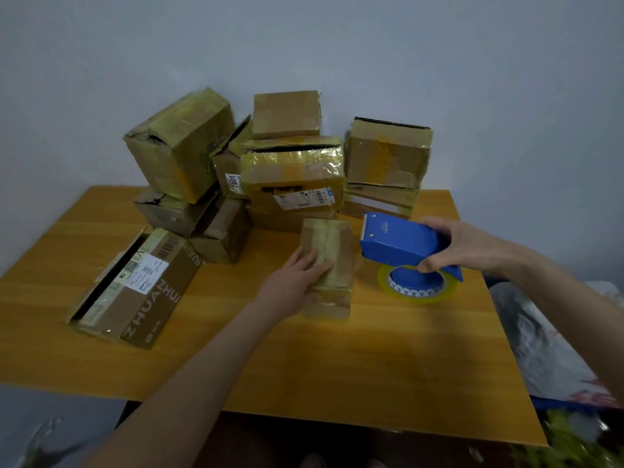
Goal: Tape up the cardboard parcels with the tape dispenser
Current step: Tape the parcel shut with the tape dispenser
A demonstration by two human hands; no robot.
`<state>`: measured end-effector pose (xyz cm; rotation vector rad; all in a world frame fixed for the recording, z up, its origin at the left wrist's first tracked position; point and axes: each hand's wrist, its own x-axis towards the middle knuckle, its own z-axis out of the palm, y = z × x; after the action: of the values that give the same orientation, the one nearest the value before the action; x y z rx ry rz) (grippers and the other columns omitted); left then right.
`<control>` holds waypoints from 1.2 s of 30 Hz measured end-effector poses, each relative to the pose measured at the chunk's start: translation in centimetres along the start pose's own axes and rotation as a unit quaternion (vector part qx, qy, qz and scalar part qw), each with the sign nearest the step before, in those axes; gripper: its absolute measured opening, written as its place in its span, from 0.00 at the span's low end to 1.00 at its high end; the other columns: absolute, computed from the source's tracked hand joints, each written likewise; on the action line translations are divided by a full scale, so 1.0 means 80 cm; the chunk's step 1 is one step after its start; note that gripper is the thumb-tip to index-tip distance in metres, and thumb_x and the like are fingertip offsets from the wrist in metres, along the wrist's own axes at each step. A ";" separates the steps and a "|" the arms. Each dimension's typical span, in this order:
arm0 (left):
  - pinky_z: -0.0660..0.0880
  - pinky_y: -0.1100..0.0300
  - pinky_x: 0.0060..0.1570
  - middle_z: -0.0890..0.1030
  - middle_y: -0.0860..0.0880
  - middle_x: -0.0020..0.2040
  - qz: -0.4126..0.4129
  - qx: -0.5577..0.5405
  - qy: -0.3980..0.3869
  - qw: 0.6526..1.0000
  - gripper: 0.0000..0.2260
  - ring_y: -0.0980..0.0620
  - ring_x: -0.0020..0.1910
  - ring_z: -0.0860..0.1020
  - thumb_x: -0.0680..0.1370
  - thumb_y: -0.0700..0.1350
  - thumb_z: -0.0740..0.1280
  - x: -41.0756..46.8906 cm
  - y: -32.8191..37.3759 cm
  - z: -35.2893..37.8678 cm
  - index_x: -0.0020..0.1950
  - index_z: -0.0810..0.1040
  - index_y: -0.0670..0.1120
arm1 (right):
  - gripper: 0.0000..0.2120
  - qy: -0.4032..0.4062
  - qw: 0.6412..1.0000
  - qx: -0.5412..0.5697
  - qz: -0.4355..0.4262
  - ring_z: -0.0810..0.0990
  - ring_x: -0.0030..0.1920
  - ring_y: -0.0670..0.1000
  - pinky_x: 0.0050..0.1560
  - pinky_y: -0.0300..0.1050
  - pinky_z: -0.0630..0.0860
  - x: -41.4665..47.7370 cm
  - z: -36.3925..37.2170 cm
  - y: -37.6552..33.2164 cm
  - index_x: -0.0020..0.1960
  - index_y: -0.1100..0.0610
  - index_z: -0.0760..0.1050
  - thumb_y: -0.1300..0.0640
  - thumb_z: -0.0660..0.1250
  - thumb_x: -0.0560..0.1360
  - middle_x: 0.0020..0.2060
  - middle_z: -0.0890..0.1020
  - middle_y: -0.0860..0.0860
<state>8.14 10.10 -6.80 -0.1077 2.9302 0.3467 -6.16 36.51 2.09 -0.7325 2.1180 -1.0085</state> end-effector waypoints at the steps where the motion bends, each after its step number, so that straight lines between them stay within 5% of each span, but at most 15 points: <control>1: 0.58 0.49 0.72 0.52 0.53 0.79 -0.005 -0.020 0.032 0.999 0.35 0.50 0.77 0.49 0.76 0.55 0.67 0.000 0.006 -0.003 0.78 0.51 0.58 | 0.23 -0.001 1.000 0.003 -0.002 0.80 0.52 0.51 0.51 0.44 0.76 0.000 0.001 -0.001 0.57 0.47 0.74 0.66 0.74 0.68 0.52 0.80 0.50; 4: 0.72 0.50 0.64 0.69 0.49 0.72 -0.094 -0.281 0.147 0.944 0.30 0.51 0.68 0.70 0.77 0.59 0.63 0.000 0.032 -0.021 0.75 0.62 0.47 | 0.24 -0.004 1.000 0.008 -0.016 0.81 0.52 0.49 0.50 0.43 0.76 -0.003 0.004 -0.008 0.58 0.47 0.74 0.66 0.75 0.67 0.52 0.80 0.49; 7: 0.80 0.59 0.39 0.83 0.47 0.53 -0.191 -0.628 -0.015 0.754 0.26 0.51 0.48 0.82 0.76 0.62 0.63 -0.001 0.052 -0.042 0.62 0.75 0.42 | 0.28 -0.012 0.999 -0.006 -0.031 0.81 0.51 0.47 0.53 0.45 0.78 -0.006 0.010 -0.020 0.59 0.45 0.74 0.58 0.78 0.63 0.53 0.80 0.48; 9: 0.78 0.61 0.34 0.85 0.48 0.44 -0.185 -0.684 -0.077 0.701 0.17 0.52 0.42 0.83 0.77 0.55 0.66 -0.006 0.052 -0.044 0.54 0.78 0.42 | 0.28 -0.017 0.999 -0.028 -0.040 0.81 0.51 0.45 0.53 0.44 0.79 -0.007 0.015 -0.026 0.59 0.44 0.73 0.56 0.77 0.61 0.53 0.79 0.47; 11: 0.77 0.63 0.33 0.83 0.49 0.37 -0.187 -0.707 -0.056 0.680 0.08 0.55 0.35 0.81 0.76 0.45 0.69 -0.010 0.049 -0.045 0.51 0.79 0.41 | 0.29 -0.022 0.997 -0.054 -0.043 0.81 0.51 0.45 0.53 0.44 0.79 -0.007 0.019 -0.028 0.59 0.43 0.71 0.59 0.79 0.64 0.53 0.79 0.46; 17: 0.76 0.66 0.31 0.81 0.54 0.29 -0.186 -0.596 0.048 0.780 0.03 0.59 0.30 0.78 0.76 0.43 0.69 -0.016 0.036 -0.047 0.43 0.79 0.46 | 0.31 -0.010 0.985 -0.158 -0.073 0.77 0.51 0.40 0.46 0.34 0.76 -0.009 0.043 -0.027 0.57 0.32 0.66 0.54 0.79 0.65 0.52 0.76 0.37; 21: 0.77 0.65 0.32 0.81 0.50 0.34 -0.181 -0.559 0.052 0.807 0.04 0.58 0.31 0.78 0.77 0.44 0.69 -0.024 0.029 -0.046 0.44 0.80 0.45 | 0.30 -0.001 0.978 -0.195 -0.076 0.77 0.52 0.41 0.51 0.41 0.76 -0.013 0.054 -0.028 0.54 0.26 0.63 0.45 0.77 0.64 0.51 0.75 0.34; 26: 0.74 0.68 0.31 0.82 0.48 0.41 -0.180 -0.539 0.077 0.819 0.05 0.56 0.38 0.80 0.76 0.44 0.69 -0.037 -0.001 -0.052 0.46 0.81 0.44 | 0.37 0.001 0.966 -0.256 -0.038 0.77 0.52 0.46 0.54 0.52 0.77 -0.023 0.050 -0.019 0.67 0.34 0.63 0.38 0.69 0.59 0.52 0.76 0.38; 33: 0.75 0.67 0.31 0.81 0.48 0.38 -0.190 -0.553 0.074 0.808 0.07 0.57 0.36 0.79 0.75 0.45 0.70 -0.046 -0.013 -0.040 0.47 0.81 0.42 | 0.34 -0.017 0.979 -0.196 -0.046 0.77 0.51 0.41 0.47 0.35 0.73 -0.024 0.052 -0.013 0.63 0.33 0.62 0.43 0.71 0.60 0.53 0.76 0.38; 36: 0.75 0.67 0.31 0.79 0.48 0.39 -0.212 -0.549 0.101 0.802 0.06 0.56 0.37 0.78 0.76 0.45 0.69 -0.052 -0.032 -0.041 0.46 0.81 0.43 | 0.32 -0.020 0.979 -0.199 -0.037 0.77 0.50 0.41 0.47 0.36 0.74 -0.026 0.045 -0.008 0.62 0.34 0.64 0.44 0.71 0.60 0.52 0.76 0.38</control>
<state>11.88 7.02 -3.46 -0.9617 2.3219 1.9474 -2.00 36.07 1.63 -1.0199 2.2980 -0.6023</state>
